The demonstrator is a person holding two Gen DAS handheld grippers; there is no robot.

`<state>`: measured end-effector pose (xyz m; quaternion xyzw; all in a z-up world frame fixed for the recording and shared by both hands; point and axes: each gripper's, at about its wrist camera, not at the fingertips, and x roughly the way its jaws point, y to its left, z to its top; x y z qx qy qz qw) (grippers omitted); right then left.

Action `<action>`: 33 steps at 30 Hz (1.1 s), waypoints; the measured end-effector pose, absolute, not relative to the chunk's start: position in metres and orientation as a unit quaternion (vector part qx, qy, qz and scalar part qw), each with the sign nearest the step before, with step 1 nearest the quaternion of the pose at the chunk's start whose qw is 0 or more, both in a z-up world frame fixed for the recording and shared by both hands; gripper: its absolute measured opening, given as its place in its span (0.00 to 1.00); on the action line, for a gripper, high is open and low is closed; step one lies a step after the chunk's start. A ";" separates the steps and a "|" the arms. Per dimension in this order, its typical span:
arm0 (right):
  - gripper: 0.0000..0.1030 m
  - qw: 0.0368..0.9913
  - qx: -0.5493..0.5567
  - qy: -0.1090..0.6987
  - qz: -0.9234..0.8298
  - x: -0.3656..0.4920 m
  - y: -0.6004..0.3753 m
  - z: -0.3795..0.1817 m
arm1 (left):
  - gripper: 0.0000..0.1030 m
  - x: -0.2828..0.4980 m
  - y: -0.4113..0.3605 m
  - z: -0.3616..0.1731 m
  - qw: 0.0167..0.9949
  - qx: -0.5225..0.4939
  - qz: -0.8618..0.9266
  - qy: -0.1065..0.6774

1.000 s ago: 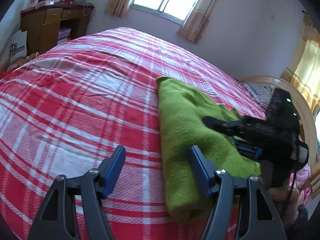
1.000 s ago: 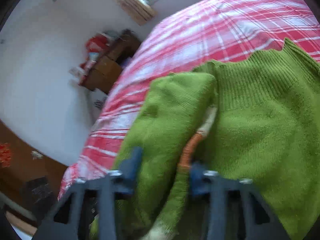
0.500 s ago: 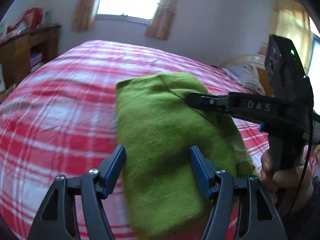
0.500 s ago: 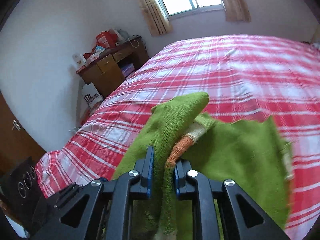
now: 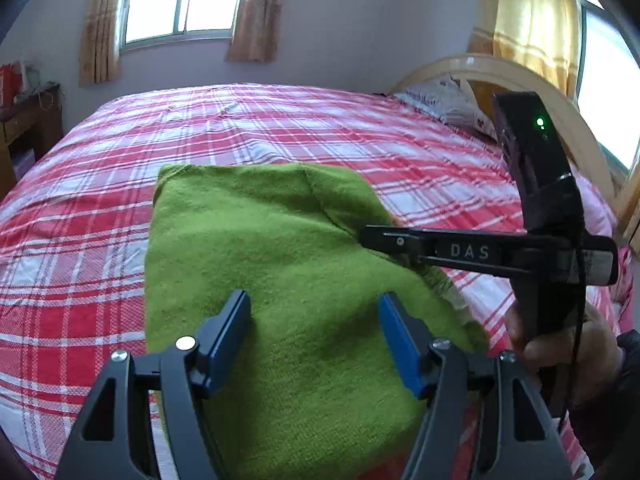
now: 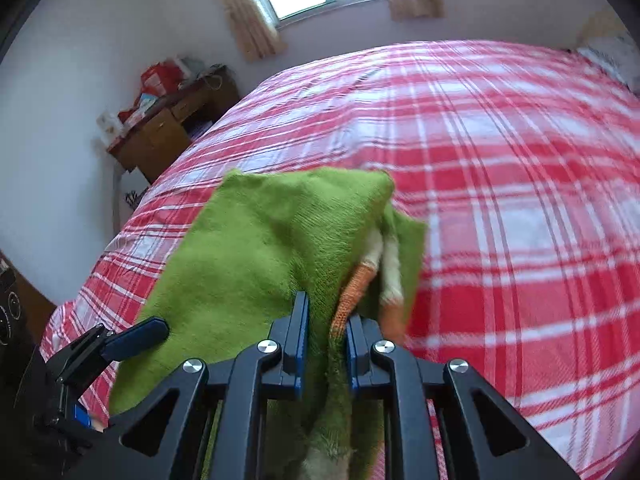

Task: Fold small clothes
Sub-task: 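Release with the left tool and press the folded bundle while the right tool holds it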

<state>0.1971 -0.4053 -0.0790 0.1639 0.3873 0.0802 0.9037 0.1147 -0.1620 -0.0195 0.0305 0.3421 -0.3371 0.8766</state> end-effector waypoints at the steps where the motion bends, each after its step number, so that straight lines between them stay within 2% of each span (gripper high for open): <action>1: 0.15 0.902 0.177 0.386 0.080 0.197 -0.406 -0.085 | 0.68 0.114 -0.164 -0.021 0.878 0.036 -0.335 0.341; 6: 0.15 0.899 0.205 0.378 0.089 0.193 -0.408 -0.091 | 0.68 0.107 -0.157 -0.022 0.879 0.046 -0.337 0.335; 9: 0.19 0.886 0.232 0.388 0.105 0.194 -0.420 -0.081 | 0.68 0.105 -0.144 -0.017 0.876 0.019 -0.350 0.331; 10: 0.21 0.885 0.242 0.384 0.101 0.196 -0.426 -0.077 | 0.68 0.105 -0.138 -0.014 0.877 0.007 -0.352 0.328; 12: 0.34 0.894 0.249 0.363 0.082 0.200 -0.438 -0.063 | 0.68 0.107 -0.128 -0.010 0.883 -0.012 -0.343 0.321; 13: 0.51 0.898 0.247 0.356 0.071 0.204 -0.443 -0.058 | 0.68 0.109 -0.124 -0.009 0.887 -0.021 -0.335 0.317; 14: 0.61 0.900 0.247 0.353 0.068 0.211 -0.447 -0.055 | 0.68 0.112 -0.117 -0.008 0.892 -0.034 -0.325 0.313; 19: 0.61 0.876 0.263 0.390 0.104 0.269 -0.450 -0.060 | 0.68 0.128 -0.096 -0.021 0.896 -0.091 -0.288 0.327; 20: 0.60 0.871 0.259 0.402 0.110 0.280 -0.445 -0.067 | 0.68 0.132 -0.098 -0.027 0.892 -0.091 -0.286 0.339; 21: 0.55 0.871 0.243 0.413 0.110 0.290 -0.438 -0.071 | 0.68 0.134 -0.099 -0.031 0.889 -0.090 -0.285 0.346; 22: 0.25 0.872 0.216 0.426 0.105 0.297 -0.429 -0.076 | 0.68 0.135 -0.102 -0.036 0.888 -0.086 -0.284 0.352; 23: 0.17 0.875 0.187 0.435 0.101 0.302 -0.420 -0.078 | 0.72 0.135 -0.105 -0.039 0.890 -0.079 -0.282 0.351; 24: 0.16 0.883 0.167 0.429 0.095 0.301 -0.415 -0.074 | 0.78 0.135 -0.108 -0.041 0.889 -0.073 -0.283 0.352; 26: 0.06 0.901 0.141 0.405 0.066 0.295 -0.414 -0.065 | 0.84 0.137 -0.111 -0.043 0.881 -0.075 -0.298 0.359; 28: 0.06 0.912 0.139 0.385 0.031 0.291 -0.421 -0.062 | 0.87 0.139 -0.116 -0.045 0.876 -0.072 -0.304 0.367; 33: 0.06 0.905 0.136 0.403 -0.001 0.297 -0.428 -0.089 | 1.00 0.142 -0.143 -0.057 0.860 -0.018 -0.298 0.414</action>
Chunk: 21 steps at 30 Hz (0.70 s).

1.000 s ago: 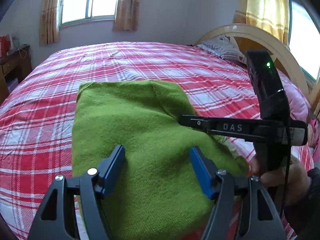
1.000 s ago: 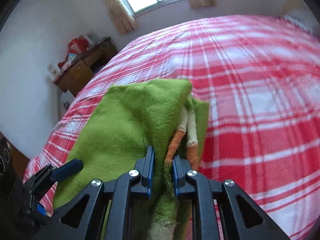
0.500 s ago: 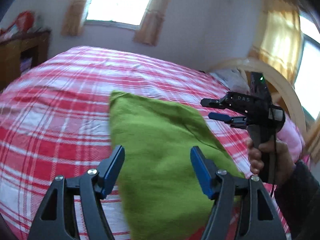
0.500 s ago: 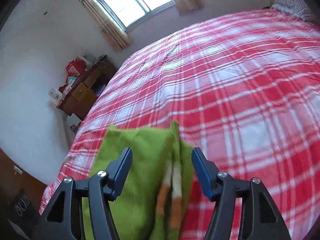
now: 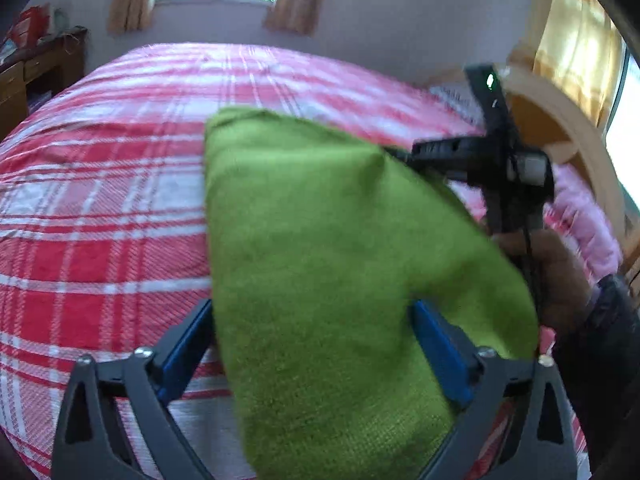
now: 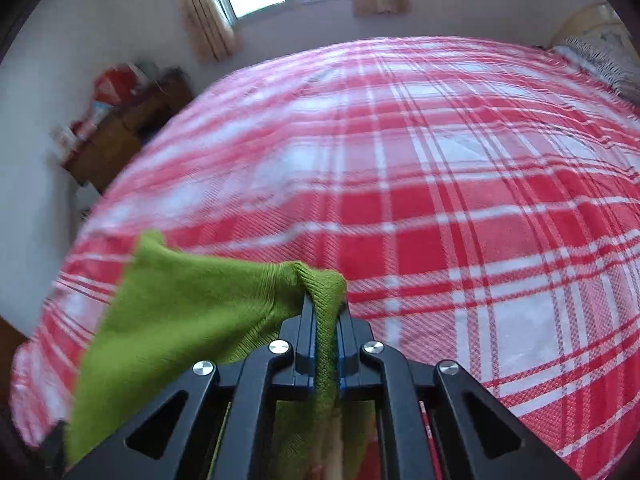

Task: Fold small clothes
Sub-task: 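Release with the left tool and press the folded bundle while the right tool holds it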

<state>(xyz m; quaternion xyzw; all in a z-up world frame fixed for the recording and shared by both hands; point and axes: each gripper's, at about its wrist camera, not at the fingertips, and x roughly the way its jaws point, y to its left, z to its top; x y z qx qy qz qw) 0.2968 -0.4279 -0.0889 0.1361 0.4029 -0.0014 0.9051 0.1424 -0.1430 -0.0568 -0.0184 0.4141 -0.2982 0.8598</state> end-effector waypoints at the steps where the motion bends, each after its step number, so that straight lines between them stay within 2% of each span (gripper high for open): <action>1: 0.06 0.902 0.142 0.408 0.003 0.296 -0.430 -0.088 | 1.00 0.144 -0.143 -0.057 0.860 -0.017 -0.297 0.416; 7: 0.24 0.918 0.157 0.365 -0.018 0.230 -0.445 -0.053 | 1.00 0.143 -0.127 -0.060 0.855 -0.059 -0.309 0.413; 10: 0.47 0.919 0.170 0.351 0.050 0.169 -0.439 -0.039 | 1.00 0.143 -0.126 -0.059 0.854 -0.066 -0.310 0.412; 14: 0.48 0.927 0.133 0.335 0.101 0.109 -0.412 -0.036 | 1.00 0.143 -0.127 -0.059 0.857 -0.061 -0.305 0.411; 19: 0.48 0.908 0.098 0.394 0.104 0.110 -0.384 -0.075 | 1.00 0.138 -0.122 -0.059 0.861 -0.063 -0.292 0.412; 21: 0.44 0.911 0.080 0.394 0.087 0.106 -0.374 -0.081 | 1.00 0.135 -0.118 -0.060 0.862 -0.067 -0.288 0.411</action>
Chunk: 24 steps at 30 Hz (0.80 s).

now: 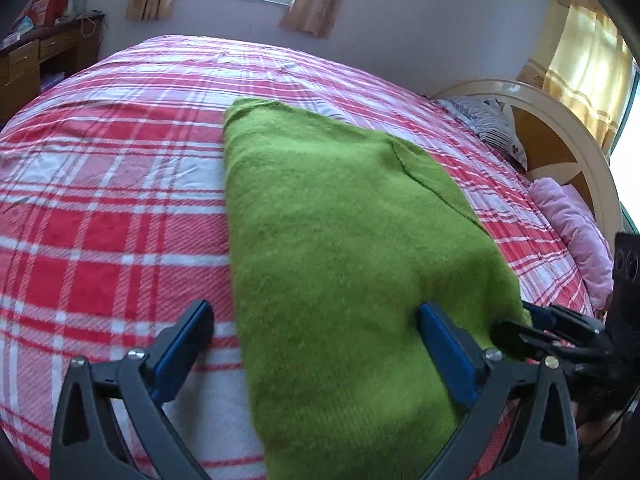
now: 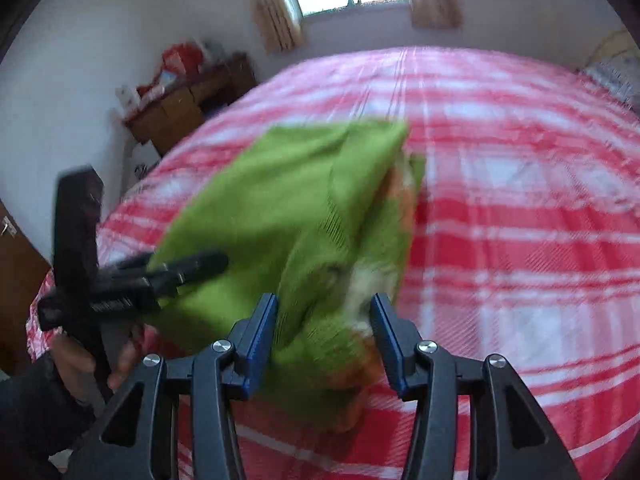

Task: Fold small clothes
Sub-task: 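Release with the left tool and press the folded bundle while the right tool holds it, then open the right tool and release the sweater bundle onto the bed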

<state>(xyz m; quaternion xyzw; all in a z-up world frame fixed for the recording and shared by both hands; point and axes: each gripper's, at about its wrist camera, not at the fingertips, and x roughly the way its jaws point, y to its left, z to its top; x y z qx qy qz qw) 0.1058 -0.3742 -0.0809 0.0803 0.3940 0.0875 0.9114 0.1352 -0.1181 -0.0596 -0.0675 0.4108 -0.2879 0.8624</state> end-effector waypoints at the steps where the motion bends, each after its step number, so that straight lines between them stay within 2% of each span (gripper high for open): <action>1: 0.35 0.912 0.074 0.396 0.083 0.103 -0.371 -0.079 | 1.00 0.133 -0.115 -0.060 0.863 -0.071 -0.287 0.410; 2: 0.22 0.910 0.088 0.396 0.087 0.101 -0.372 -0.078 | 1.00 0.132 -0.114 -0.060 0.863 -0.073 -0.287 0.409; 4: 0.13 0.900 0.142 0.399 0.102 0.091 -0.378 -0.078 | 1.00 0.131 -0.113 -0.061 0.865 -0.071 -0.283 0.409; 14: 0.11 0.899 0.193 0.388 0.065 0.072 -0.383 -0.097 | 1.00 0.127 -0.125 -0.063 0.874 -0.022 -0.256 0.412; 24: 0.13 0.906 0.183 0.381 0.012 0.027 -0.385 -0.070 | 1.00 0.126 -0.125 -0.064 0.876 -0.017 -0.251 0.411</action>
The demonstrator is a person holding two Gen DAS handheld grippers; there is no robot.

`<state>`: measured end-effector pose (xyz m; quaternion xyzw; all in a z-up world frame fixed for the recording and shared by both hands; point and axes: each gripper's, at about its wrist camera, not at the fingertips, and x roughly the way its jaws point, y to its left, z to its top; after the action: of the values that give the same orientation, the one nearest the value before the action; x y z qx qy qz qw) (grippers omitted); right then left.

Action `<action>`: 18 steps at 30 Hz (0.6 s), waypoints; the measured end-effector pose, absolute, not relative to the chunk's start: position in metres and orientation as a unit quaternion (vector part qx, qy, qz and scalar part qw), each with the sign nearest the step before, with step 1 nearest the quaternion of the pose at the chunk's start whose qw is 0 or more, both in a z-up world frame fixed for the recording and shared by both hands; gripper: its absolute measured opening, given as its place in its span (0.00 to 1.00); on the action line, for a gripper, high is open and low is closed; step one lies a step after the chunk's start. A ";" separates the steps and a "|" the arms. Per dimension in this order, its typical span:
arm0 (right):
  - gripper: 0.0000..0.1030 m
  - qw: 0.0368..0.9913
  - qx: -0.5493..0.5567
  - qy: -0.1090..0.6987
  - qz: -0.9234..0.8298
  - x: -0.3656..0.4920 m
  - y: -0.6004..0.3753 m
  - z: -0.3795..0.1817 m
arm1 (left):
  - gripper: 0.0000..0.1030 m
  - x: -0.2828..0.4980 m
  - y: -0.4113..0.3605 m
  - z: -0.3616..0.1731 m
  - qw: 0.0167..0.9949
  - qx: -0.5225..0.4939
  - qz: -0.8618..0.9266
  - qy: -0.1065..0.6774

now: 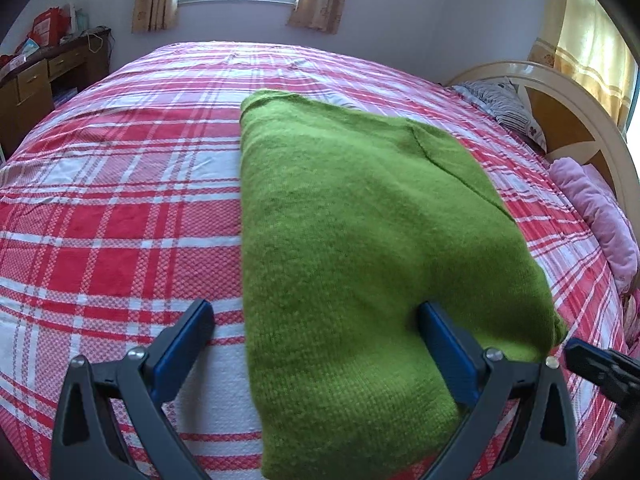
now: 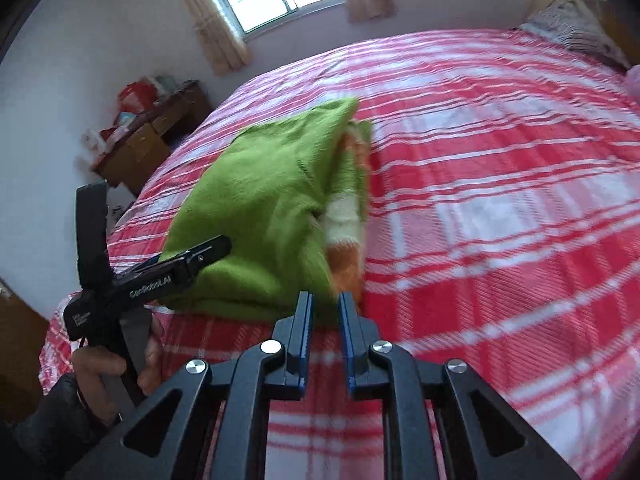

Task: Fold small clothes
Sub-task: 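Open the right tool and release the sweater bundle onto the bed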

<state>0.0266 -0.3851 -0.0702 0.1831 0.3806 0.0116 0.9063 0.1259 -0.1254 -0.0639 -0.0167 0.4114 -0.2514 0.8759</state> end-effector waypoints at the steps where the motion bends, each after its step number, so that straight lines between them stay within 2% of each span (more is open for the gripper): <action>1: 0.13 0.910 0.182 0.372 0.007 0.022 -0.384 -0.066 | 1.00 0.127 -0.127 -0.063 0.876 -0.016 -0.251 0.412; 7: 0.14 0.919 0.184 0.349 0.010 0.037 -0.375 -0.050 | 1.00 0.125 -0.127 -0.064 0.876 -0.018 -0.251 0.412; 9: 0.18 0.916 0.186 0.355 0.007 0.047 -0.372 -0.050 | 1.00 0.125 -0.127 -0.064 0.876 -0.018 -0.251 0.412; 10: 0.29 0.915 0.187 0.357 0.003 0.051 -0.371 -0.051 | 1.00 0.125 -0.126 -0.064 0.875 -0.018 -0.252 0.413; 11: 0.48 0.915 0.192 0.355 -0.001 0.052 -0.372 -0.052 | 1.00 0.124 -0.125 -0.065 0.874 -0.019 -0.253 0.414; 13: 0.70 0.917 0.207 0.341 0.002 0.048 -0.375 -0.051 | 1.00 0.122 -0.124 -0.065 0.873 -0.019 -0.257 0.414; 18: 0.70 0.920 0.214 0.329 0.010 0.040 -0.387 -0.056 | 1.00 0.114 -0.117 -0.065 0.873 -0.019 -0.265 0.409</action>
<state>0.0402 -0.3865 -0.0558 0.2135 0.3293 0.0100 0.9197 0.1142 -0.1172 -0.0650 -0.0185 0.4088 -0.2653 0.8730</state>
